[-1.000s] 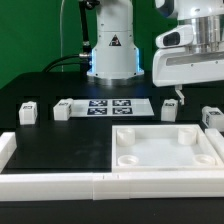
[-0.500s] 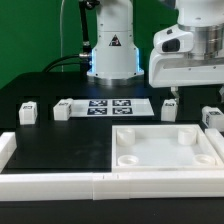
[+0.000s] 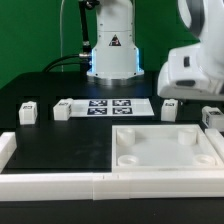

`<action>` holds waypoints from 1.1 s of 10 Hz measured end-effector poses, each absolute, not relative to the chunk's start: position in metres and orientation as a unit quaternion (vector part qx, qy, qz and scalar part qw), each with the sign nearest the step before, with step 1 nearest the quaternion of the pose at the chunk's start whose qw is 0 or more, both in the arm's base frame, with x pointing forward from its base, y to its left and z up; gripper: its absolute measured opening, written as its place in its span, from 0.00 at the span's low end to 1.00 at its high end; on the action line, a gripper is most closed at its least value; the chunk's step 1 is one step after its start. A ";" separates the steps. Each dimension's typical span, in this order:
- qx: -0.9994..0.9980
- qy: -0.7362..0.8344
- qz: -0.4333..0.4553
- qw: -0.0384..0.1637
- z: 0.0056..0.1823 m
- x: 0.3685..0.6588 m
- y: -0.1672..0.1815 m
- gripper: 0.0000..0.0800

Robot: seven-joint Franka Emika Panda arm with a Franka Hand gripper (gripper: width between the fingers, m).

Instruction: Assemble one leg

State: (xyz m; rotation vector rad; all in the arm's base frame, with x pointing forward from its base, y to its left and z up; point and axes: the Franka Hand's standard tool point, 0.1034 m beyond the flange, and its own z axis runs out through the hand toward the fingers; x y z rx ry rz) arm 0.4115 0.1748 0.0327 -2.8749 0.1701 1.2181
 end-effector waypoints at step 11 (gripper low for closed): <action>-0.888 0.011 0.459 0.035 0.010 0.411 0.186 0.81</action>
Offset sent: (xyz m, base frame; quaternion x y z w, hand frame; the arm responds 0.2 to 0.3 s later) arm 0.0024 0.0344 -0.0021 0.0554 -0.0376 -0.0957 0.9932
